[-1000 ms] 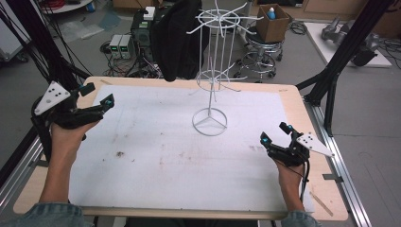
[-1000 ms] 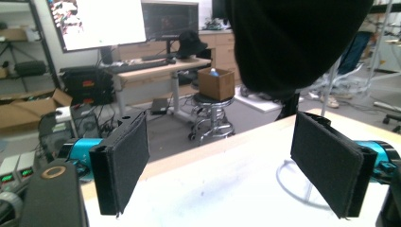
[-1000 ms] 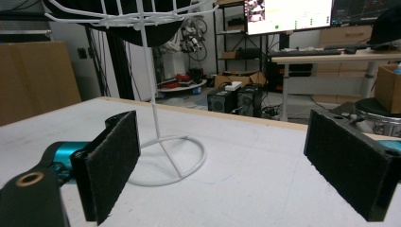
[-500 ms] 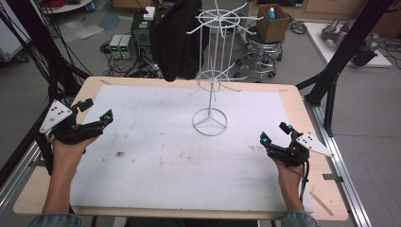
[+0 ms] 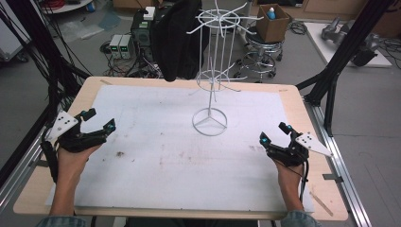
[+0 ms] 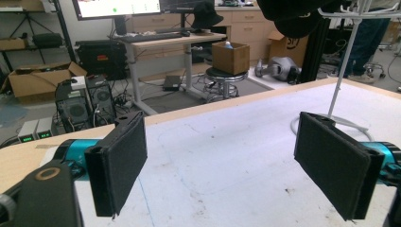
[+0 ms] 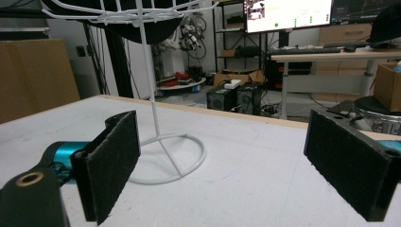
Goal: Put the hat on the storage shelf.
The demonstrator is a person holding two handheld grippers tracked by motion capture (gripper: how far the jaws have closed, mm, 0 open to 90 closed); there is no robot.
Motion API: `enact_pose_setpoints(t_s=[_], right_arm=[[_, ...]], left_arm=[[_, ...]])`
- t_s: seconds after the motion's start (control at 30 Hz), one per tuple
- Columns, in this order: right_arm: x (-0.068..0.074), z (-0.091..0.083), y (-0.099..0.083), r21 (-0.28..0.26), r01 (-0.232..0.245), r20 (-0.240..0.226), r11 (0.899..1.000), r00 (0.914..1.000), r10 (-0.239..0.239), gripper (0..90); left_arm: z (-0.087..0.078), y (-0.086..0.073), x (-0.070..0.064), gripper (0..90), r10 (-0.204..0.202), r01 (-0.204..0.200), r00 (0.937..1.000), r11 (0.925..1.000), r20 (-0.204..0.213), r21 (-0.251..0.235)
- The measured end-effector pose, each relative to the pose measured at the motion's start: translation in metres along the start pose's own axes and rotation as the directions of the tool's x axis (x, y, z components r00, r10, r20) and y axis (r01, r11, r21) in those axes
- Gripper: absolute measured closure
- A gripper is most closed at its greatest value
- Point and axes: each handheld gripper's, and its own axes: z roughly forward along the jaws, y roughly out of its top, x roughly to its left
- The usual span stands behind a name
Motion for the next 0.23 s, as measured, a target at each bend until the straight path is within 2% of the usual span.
enact_pose_setpoints(t_s=[0.23], right_arm=[[0.0001, 0.0000, -0.0001, 0.003, 0.002, 0.000, 1.000, 1.0000, -0.002, 10.8]], left_arm=[[0.0005, -0.0026, -0.0002, 18.0, -0.005, 0.005, 1.0000, 1.0000, -0.002, 0.003]])
